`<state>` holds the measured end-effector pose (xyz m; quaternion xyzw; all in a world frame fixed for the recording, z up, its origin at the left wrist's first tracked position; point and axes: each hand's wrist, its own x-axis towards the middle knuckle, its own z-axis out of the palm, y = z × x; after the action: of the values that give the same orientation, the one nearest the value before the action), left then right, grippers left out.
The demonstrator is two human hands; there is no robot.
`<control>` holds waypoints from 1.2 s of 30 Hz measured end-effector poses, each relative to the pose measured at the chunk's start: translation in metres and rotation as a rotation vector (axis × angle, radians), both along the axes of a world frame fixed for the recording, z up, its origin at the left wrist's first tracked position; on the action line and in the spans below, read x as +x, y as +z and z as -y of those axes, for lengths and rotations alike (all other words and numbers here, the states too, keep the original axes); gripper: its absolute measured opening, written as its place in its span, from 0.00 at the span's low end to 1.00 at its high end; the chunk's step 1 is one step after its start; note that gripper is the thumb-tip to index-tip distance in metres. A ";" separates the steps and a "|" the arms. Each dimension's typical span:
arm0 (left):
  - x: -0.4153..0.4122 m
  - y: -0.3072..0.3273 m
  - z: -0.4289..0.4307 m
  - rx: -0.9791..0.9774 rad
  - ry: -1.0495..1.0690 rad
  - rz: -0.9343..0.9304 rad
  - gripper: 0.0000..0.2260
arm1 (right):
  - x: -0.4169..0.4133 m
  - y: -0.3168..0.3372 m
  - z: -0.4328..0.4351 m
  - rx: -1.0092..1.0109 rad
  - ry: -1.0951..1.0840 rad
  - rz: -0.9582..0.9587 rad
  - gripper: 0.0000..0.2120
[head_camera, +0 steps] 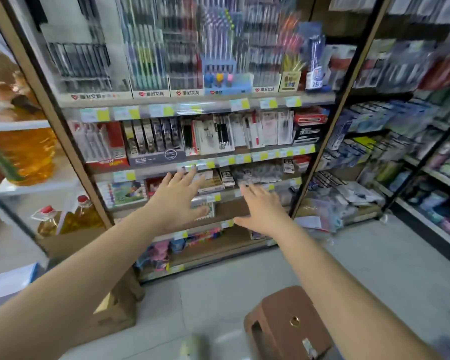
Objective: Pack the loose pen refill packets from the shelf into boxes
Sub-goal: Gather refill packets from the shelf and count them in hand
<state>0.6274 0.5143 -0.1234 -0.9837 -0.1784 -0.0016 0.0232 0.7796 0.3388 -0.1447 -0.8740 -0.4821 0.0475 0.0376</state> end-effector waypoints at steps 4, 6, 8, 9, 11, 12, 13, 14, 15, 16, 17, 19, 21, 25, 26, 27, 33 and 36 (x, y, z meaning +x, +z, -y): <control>0.085 -0.017 -0.043 -0.034 -0.078 -0.018 0.37 | 0.078 -0.015 -0.045 0.012 -0.048 0.015 0.46; 0.129 -0.027 -0.063 -0.051 -0.114 -0.019 0.38 | 0.115 -0.021 -0.064 0.003 -0.073 0.044 0.47; 0.172 -0.036 -0.079 -0.084 -0.160 -0.040 0.38 | 0.147 -0.024 -0.079 -0.017 -0.105 0.023 0.47; 0.191 -0.041 -0.084 -0.088 -0.190 -0.050 0.38 | 0.159 -0.026 -0.084 -0.027 -0.120 0.008 0.47; 0.225 -0.052 -0.090 -0.091 -0.265 -0.054 0.38 | 0.181 -0.033 -0.091 -0.037 -0.131 -0.016 0.46; 0.240 -0.058 -0.091 -0.101 -0.301 -0.051 0.38 | 0.190 -0.036 -0.092 -0.045 -0.131 -0.026 0.46; 0.252 -0.064 -0.092 -0.112 -0.332 -0.056 0.38 | 0.198 -0.040 -0.093 -0.056 -0.132 -0.031 0.46; 0.263 -0.069 -0.093 -0.122 -0.358 -0.071 0.38 | 0.206 -0.044 -0.093 -0.071 -0.135 -0.033 0.46; 0.271 -0.075 -0.094 -0.134 -0.375 -0.095 0.39 | 0.212 -0.048 -0.092 -0.088 -0.141 -0.038 0.46; 0.279 -0.081 -0.095 -0.149 -0.387 -0.119 0.39 | 0.219 -0.053 -0.092 -0.106 -0.149 -0.047 0.46; 0.285 -0.086 -0.096 -0.165 -0.393 -0.140 0.39 | 0.225 -0.057 -0.092 -0.123 -0.159 -0.059 0.46; 0.295 -0.096 -0.099 -0.207 -0.389 -0.169 0.39 | 0.234 -0.066 -0.091 -0.156 -0.174 -0.086 0.46; 0.302 -0.105 -0.100 -0.243 -0.387 -0.178 0.39 | 0.240 -0.074 -0.092 -0.166 -0.180 -0.117 0.46; 0.318 -0.123 -0.099 -0.274 -0.407 -0.204 0.39 | 0.252 -0.089 -0.093 -0.163 -0.175 -0.139 0.46; 0.323 -0.128 -0.099 -0.279 -0.406 -0.210 0.39 | 0.258 -0.092 -0.094 -0.168 -0.172 -0.142 0.46; 0.329 -0.134 -0.100 -0.281 -0.401 -0.213 0.39 | 0.264 -0.095 -0.094 -0.177 -0.168 -0.147 0.46; 0.367 -0.171 -0.101 -0.279 -0.354 -0.243 0.39 | 0.313 -0.117 -0.094 -0.226 -0.098 -0.180 0.46; 0.385 -0.191 -0.101 -0.225 -0.359 -0.239 0.40 | 0.344 -0.132 -0.096 -0.251 -0.043 -0.191 0.46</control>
<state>1.0126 0.6151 -0.3144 -0.9892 0.0043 0.1305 -0.0662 1.1240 0.4351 -0.2769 -0.8734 -0.4479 0.1894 -0.0254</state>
